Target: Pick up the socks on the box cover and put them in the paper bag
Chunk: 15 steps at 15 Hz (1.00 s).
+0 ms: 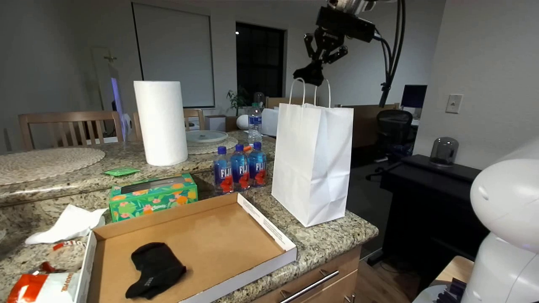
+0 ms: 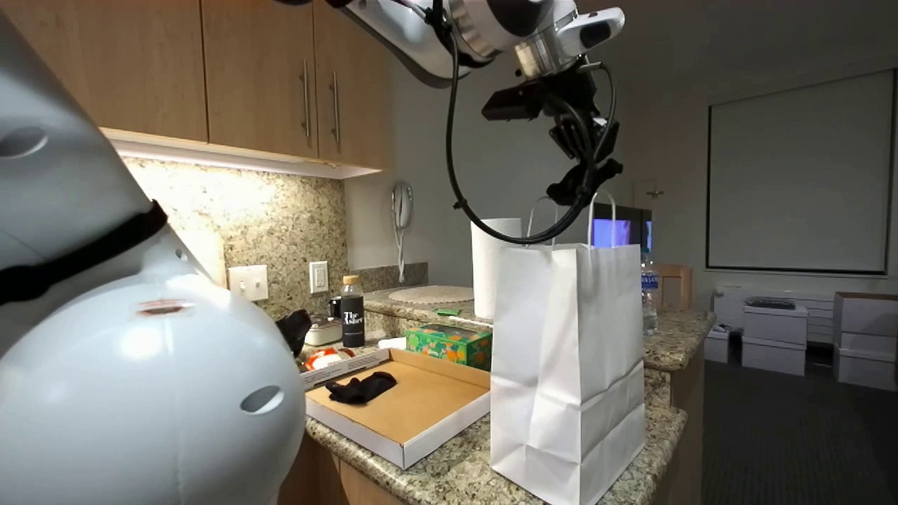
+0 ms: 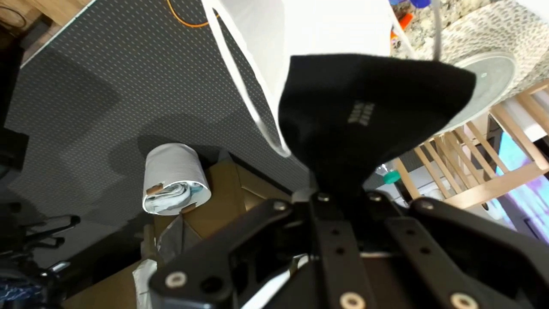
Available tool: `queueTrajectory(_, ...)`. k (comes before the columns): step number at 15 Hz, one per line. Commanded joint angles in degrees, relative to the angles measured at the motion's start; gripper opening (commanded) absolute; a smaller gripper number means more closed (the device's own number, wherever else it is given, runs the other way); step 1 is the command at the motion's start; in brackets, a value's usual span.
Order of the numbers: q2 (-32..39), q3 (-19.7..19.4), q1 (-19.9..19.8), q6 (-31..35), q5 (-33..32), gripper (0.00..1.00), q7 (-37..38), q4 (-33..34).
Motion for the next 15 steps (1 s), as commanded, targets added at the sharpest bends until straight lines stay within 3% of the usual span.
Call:
queueTrajectory(1,1.83,2.65,-2.17,0.44,-1.47,0.06,2.24,-1.06)
queueTrajectory(4,3.08,3.95,-3.04,0.14,-3.04,0.06,4.12,-0.82)
queueTrajectory(5,3.23,4.37,-3.38,-0.14,-3.73,0.34,4.90,-0.51)
queueTrajectory(6,3.36,4.49,-3.32,-0.16,-4.19,0.35,5.38,-0.46)
queueTrajectory(8,3.36,4.99,-3.38,-0.46,-5.45,0.46,6.29,-0.02)
queueTrajectory(15,2.55,7.01,-1.77,-1.11,-7.68,0.92,6.11,4.88)
